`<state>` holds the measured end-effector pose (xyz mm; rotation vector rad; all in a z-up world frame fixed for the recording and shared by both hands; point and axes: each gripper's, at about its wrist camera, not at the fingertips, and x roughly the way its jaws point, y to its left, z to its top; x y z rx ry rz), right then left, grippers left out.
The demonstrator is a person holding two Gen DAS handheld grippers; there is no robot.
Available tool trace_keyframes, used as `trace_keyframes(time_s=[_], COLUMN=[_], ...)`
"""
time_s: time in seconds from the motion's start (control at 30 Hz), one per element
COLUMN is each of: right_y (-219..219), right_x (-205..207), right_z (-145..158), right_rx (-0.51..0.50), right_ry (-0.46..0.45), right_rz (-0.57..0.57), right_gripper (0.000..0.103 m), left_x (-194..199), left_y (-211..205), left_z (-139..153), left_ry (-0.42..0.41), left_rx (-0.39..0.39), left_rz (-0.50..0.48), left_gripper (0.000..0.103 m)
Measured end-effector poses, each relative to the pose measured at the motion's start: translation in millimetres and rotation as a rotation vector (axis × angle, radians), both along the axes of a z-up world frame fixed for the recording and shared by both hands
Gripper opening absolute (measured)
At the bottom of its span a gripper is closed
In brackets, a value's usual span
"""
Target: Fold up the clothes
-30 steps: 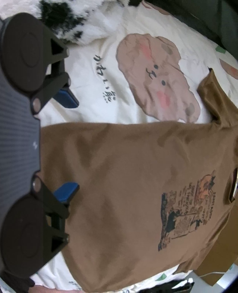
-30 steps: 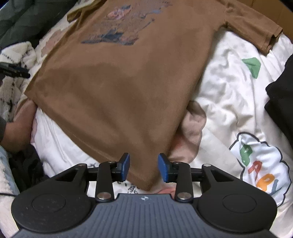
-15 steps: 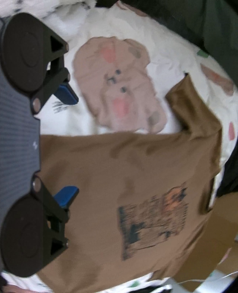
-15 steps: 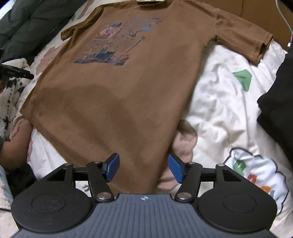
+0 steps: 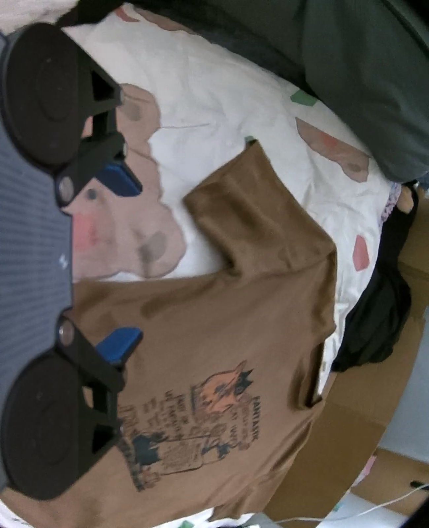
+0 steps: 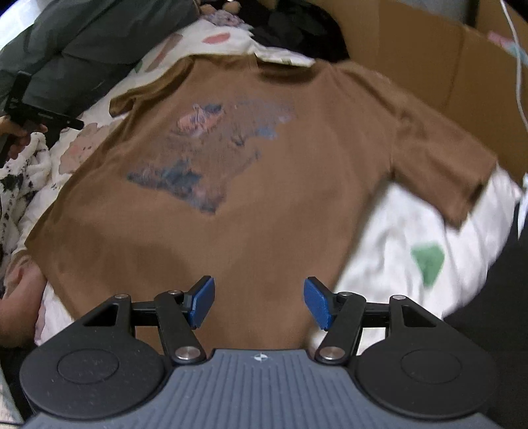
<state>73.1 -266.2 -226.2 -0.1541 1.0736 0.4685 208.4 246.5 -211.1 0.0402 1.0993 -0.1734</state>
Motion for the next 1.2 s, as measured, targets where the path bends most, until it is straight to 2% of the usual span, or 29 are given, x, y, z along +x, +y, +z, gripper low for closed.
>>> trace_keyframes(time_s=[0.07,0.17,0.23,0.3,0.33,0.4,0.53,0.7,0.83,0.97,1.03,1.2], right_y=[13.3,36.6,51.8,66.0,74.5,98.7,126.7,163.1,185.2,216.3,228.1,260.7], right_x=[14.1,30.1,38.6,47.0,51.3,61.9,75.8,91.5,99.2,109.9,115.9,132.5], right_z=[9.2,24.0,31.5,35.5,36.7,40.5,43.9,38.8,29.2,10.4,2.7,-14.2], right_rx=[-0.036,-0.069,-0.073,-0.085,-0.102,-0.123,-0.094,-0.064,-0.04,0.01,0.034,0.082], right_ry=[-0.007,-0.012,-0.019,-0.029,-0.04,-0.079,-0.106,-0.145,-0.149,-0.15,-0.145,-0.161], right_rz=[-0.004,0.03,0.051,0.064,0.069,0.084,0.081,0.065,0.055,0.033,0.017,-0.017], right_gripper=[0.065,0.065,0.064,0.064,0.064,0.064,0.064,0.064,0.064,0.064,0.064,0.064], left_x=[9.4,19.9,29.7,37.4,41.3,49.0,61.4,66.4,61.9,53.8,47.8,35.3], left_y=[7.7,18.0,24.9,30.6,33.8,41.8,53.8,67.9,84.8,95.2,104.0,116.8], left_z=[-0.5,-2.3,-8.3,-15.8,-19.7,-27.0,-35.0,-48.4,-68.7,-76.1,-80.9,-96.6], left_ry=[-0.012,-0.026,-0.028,-0.013,-0.002,0.026,0.049,0.059,0.067,0.025,-0.006,-0.025], left_rx=[-0.031,-0.069,-0.096,-0.112,-0.114,-0.127,-0.206,-0.288,-0.421,-0.531,-0.634,-0.795], left_rz=[0.019,0.041,0.043,0.037,0.044,0.097,0.169,0.258,0.399,0.501,0.569,0.693], left_gripper=[0.084,0.074,0.063,0.054,0.054,0.048,0.049,0.06,0.059,0.059,0.059,0.061])
